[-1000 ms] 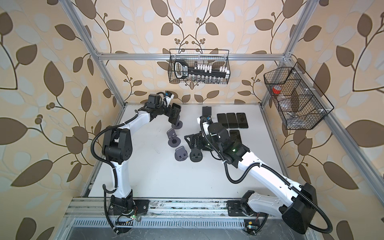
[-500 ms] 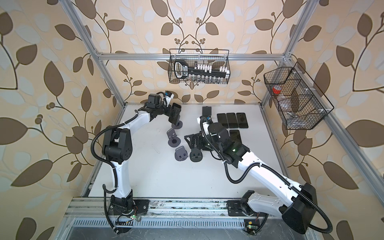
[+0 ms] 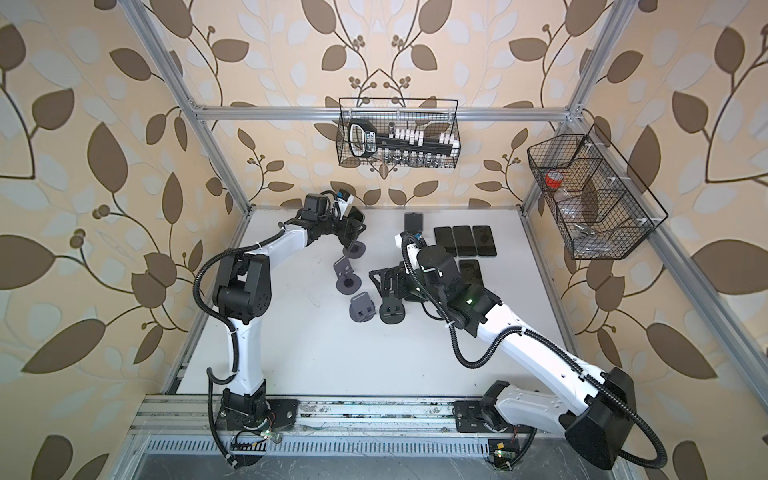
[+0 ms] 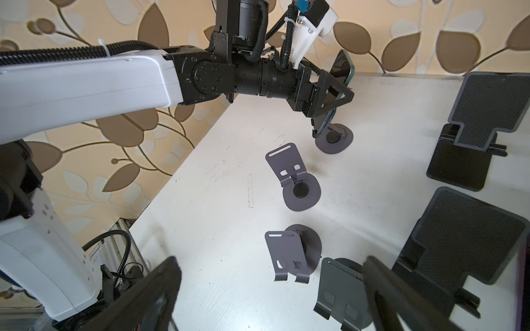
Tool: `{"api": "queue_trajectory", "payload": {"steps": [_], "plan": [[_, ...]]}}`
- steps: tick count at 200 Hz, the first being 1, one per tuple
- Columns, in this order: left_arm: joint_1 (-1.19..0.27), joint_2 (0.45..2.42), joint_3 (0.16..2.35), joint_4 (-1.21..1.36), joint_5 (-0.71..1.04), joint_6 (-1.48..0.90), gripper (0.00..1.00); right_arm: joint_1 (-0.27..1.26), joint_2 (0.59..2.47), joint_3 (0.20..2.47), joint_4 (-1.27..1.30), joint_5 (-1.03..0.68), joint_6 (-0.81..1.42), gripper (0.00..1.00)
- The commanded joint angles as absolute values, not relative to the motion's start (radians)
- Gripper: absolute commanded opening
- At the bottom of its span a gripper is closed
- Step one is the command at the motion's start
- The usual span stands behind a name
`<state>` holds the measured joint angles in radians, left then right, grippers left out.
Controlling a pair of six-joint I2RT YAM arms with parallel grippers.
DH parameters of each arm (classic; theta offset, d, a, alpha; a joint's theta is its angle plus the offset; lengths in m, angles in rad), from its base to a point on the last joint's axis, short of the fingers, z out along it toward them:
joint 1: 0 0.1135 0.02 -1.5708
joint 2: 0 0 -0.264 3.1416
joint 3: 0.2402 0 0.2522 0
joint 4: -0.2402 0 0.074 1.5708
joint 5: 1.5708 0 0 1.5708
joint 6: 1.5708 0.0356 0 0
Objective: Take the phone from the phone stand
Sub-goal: 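Close the left gripper on the top edge of the green-edged phone, then lift the green-edged phone up off the round stand with the left gripper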
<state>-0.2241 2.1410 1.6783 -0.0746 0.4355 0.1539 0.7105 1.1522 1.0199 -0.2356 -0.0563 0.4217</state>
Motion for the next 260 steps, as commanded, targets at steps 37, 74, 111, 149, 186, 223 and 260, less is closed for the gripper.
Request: {"api": "queue_trajectory", "payload": {"steps": [37, 74, 111, 149, 186, 223, 260], "plan": [[-0.237, 2.102, 1.672, -0.018, 0.413, 0.182, 0.89, 0.707, 1.137, 1.003, -0.233, -0.051, 0.416, 1.0], [-0.236, 2.088, 1.65, -0.001, 0.441, 0.238, 0.91, 0.707, 1.132, 0.996, -0.234, -0.049, 0.416, 0.99], [-0.236, 2.088, 1.652, -0.006, 0.471, 0.287, 0.9, 0.707, 1.136, 0.991, -0.233, -0.049, 0.416, 1.0], [-0.236, 2.083, 1.647, 0.0, 0.486, 0.316, 0.87, 0.707, 1.151, 1.004, -0.235, -0.054, 0.413, 0.99], [-0.236, 2.085, 1.655, 0.003, 0.513, 0.319, 0.78, 0.706, 1.158, 1.006, -0.233, -0.058, 0.416, 1.0], [-0.236, 2.085, 1.662, 0.015, 0.521, 0.317, 0.72, 0.706, 1.157, 1.004, -0.235, -0.059, 0.416, 1.0], [-0.236, 2.067, 1.649, 0.027, 0.526, 0.33, 0.68, 0.707, 1.16, 1.006, -0.235, -0.061, 0.416, 1.0]]}}
